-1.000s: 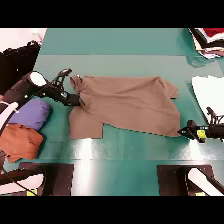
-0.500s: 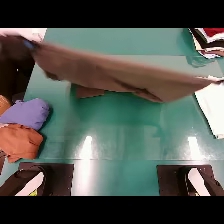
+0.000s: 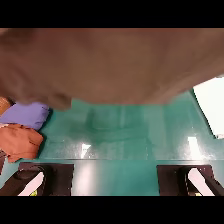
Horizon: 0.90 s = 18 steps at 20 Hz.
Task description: Fold the shirts.
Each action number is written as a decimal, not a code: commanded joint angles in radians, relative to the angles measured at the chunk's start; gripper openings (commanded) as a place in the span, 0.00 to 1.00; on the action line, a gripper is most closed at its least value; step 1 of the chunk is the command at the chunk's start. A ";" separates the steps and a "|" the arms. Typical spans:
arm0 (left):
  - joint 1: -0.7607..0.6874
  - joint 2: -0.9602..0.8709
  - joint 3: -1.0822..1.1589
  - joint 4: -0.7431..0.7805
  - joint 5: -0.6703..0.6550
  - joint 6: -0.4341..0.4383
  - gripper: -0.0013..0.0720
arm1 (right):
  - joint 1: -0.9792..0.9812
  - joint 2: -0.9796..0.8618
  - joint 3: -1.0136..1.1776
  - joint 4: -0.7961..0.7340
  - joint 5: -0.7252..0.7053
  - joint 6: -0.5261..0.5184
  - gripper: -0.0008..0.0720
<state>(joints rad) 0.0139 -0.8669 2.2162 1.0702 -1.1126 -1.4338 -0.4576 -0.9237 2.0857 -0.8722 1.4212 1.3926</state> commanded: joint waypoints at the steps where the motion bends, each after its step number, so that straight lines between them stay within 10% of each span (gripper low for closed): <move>1: 0.001 -0.002 -0.033 -0.035 0.000 -0.010 0.05 | 0.001 -0.055 0.121 -0.066 0.107 0.067 0.03; 10: 0.001 -0.317 -0.644 -0.035 -0.210 0.023 0.05 | 0.161 -0.229 -0.435 -0.230 0.153 0.066 0.03; 18: 0.001 -0.818 -0.593 -0.033 -0.069 0.111 0.05 | 0.380 -0.745 -0.344 -0.380 -0.024 0.085 0.03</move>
<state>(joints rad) 0.0143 -1.5440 1.5906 1.0416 -1.2446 -1.3674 -0.1287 -1.5154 1.6833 -1.2182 1.4696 1.4750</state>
